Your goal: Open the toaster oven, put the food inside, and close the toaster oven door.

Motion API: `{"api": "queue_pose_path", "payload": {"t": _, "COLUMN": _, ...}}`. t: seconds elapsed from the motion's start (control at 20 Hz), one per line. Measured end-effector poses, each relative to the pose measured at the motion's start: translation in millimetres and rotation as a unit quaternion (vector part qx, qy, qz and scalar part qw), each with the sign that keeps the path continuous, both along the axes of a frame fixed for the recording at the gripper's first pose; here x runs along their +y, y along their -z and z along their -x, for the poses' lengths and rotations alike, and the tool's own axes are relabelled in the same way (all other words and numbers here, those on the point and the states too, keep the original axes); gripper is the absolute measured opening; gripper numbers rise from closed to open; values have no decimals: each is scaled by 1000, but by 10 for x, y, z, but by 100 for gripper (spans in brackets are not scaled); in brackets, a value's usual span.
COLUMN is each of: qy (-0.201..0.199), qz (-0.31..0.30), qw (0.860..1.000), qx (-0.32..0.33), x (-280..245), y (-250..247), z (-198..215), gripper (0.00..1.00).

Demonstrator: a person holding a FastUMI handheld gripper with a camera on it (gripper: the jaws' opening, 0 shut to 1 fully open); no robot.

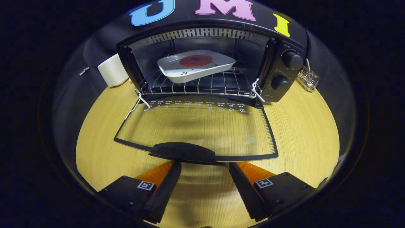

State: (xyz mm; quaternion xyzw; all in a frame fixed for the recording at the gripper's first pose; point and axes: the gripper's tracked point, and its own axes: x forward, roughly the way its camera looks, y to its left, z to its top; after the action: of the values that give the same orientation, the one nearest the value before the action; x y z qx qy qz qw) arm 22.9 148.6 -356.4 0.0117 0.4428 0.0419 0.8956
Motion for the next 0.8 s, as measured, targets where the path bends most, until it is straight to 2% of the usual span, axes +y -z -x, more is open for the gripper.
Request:
{"api": "queue_pose_path", "payload": {"t": 0.35, "qy": -36, "qz": -35, "qw": 997, "qx": -61, "x": 36, "y": -550, "z": 13, "gripper": 99}}
{"api": "queue_pose_path", "payload": {"t": 0.6, "qy": 11, "qz": -97, "qw": 990, "qx": -105, "x": 69, "y": -972, "z": -172, "gripper": 99}}
{"api": "queue_pose_path", "payload": {"t": 0.8, "qy": 62, "qz": -134, "qw": 981, "qx": -127, "x": -131, "y": -1275, "z": -131, "gripper": 99}}
